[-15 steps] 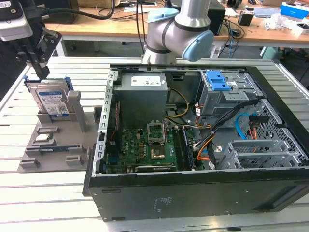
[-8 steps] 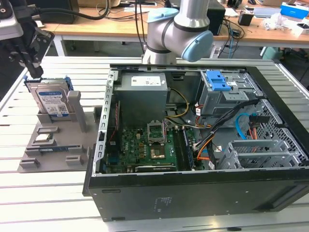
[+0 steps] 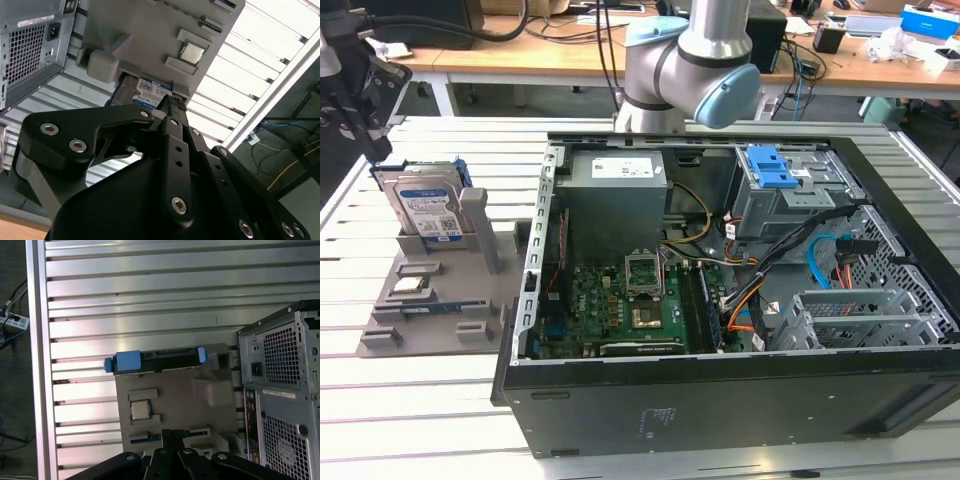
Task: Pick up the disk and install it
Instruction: 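Reach for the disk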
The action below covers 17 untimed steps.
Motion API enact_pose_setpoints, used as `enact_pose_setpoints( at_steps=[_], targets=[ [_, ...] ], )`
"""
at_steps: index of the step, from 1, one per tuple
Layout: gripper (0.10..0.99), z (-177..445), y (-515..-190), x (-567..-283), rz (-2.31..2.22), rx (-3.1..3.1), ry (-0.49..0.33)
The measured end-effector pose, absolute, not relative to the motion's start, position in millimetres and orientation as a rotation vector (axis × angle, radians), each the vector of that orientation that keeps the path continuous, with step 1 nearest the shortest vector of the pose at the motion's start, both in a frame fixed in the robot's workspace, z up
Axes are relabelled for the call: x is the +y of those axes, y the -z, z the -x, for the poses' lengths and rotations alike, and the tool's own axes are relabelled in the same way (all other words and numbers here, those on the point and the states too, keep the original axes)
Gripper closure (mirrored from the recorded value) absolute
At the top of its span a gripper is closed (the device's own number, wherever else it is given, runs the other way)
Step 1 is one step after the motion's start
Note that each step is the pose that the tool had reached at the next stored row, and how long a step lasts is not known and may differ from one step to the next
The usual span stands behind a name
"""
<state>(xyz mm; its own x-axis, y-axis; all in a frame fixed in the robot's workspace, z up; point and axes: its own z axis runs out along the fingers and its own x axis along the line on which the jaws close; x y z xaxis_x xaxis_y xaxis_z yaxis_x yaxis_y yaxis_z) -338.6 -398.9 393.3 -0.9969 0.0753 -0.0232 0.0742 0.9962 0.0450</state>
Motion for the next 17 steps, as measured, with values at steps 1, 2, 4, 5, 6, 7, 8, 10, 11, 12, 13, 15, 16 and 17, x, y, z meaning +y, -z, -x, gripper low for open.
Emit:
enact_pose_setpoints(
  at_steps=[1,2,4,5,6,7,8,10,11,12,13,15,16,17],
  targets=[
    [0.980,340.1,-393.3,-398.9,-0.117,3.114,-0.069],
    [0.980,342.4,-393.3,-398.9,-0.117,3.114,-0.069],
    [0.980,347.2,-393.3,-398.9,-0.117,3.114,-0.069],
    [0.980,348.6,-393.3,-398.9,-0.117,3.114,-0.069],
    [0.980,350.8,-393.3,-398.9,-0.117,3.114,-0.069],
    [0.980,352.7,-393.3,-398.8,-0.117,3.114,-0.069],
    [0.980,355.6,-393.3,-398.8,-0.117,3.114,-0.069],
    [0.980,360.5,-393.1,-397.7,-0.117,3.114,-0.069],
    [0.980,361.5,-393.0,-396.7,-0.117,3.114,-0.069],
    [0.980,361.9,-393.1,-395.9,-0.117,3.114,-0.069],
    [0.980,362.6,-393.0,-394.6,-0.117,3.114,-0.069],
    [0.980,363.8,-392.9,-392.7,-0.117,3.114,-0.069],
    [0.980,364.8,-392.9,-391.6,-0.116,3.114,-0.069],
    [0.980,365.5,-393.0,-390.9,-0.117,3.114,-0.068]
  ],
)
